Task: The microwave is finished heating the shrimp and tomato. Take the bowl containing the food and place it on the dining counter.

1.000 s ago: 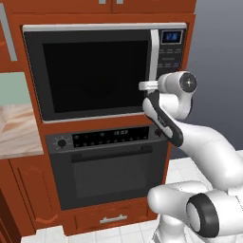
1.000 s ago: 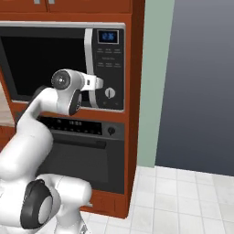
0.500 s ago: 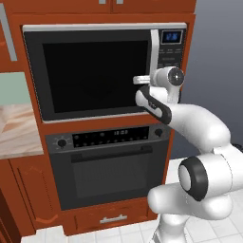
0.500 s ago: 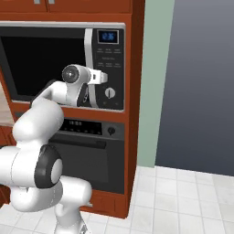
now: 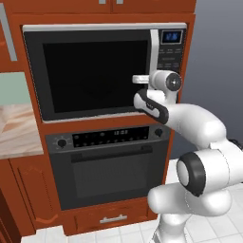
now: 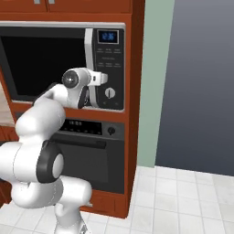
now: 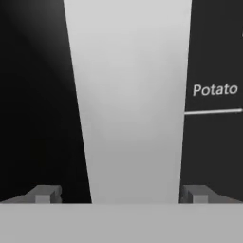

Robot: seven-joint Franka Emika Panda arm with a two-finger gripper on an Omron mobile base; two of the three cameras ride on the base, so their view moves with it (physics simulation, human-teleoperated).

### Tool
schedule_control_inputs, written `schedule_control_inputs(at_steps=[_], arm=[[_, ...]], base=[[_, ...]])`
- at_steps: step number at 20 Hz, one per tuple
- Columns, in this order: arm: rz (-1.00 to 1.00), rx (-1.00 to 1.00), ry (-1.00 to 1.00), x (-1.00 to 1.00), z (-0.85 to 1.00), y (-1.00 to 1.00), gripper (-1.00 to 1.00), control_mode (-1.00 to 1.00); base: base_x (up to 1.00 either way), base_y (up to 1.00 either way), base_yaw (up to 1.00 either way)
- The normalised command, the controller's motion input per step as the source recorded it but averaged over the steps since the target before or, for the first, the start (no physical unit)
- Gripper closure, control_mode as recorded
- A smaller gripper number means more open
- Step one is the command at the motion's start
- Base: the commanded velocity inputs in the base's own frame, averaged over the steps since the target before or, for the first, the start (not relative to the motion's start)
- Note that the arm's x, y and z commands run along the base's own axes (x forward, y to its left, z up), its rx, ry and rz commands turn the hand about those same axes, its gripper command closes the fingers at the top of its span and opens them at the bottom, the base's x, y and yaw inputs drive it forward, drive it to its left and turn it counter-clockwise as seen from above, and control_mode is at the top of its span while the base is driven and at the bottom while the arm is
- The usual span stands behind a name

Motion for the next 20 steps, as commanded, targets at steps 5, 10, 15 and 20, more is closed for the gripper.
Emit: schedule_control_inputs(at_steps=[5,10,15,20], arm=[[0.0,0.0,0.01,0.0,0.0,0.0,1.0,-1.0],[0.0,0.0,0.0,-0.17,0.03,0.0,1.0,-1.0],[0.03,0.0,-0.01,-0.78,0.4,0.06,1.0,-1.0],[0.0,0.0,-0.01,-0.99,0.77,0.28,1.0,-1.0]], base=[[0.0,0.0,0.0],[0.0,0.0,0.0],[0.0,0.0,0.0],[0.0,0.0,0.0]])
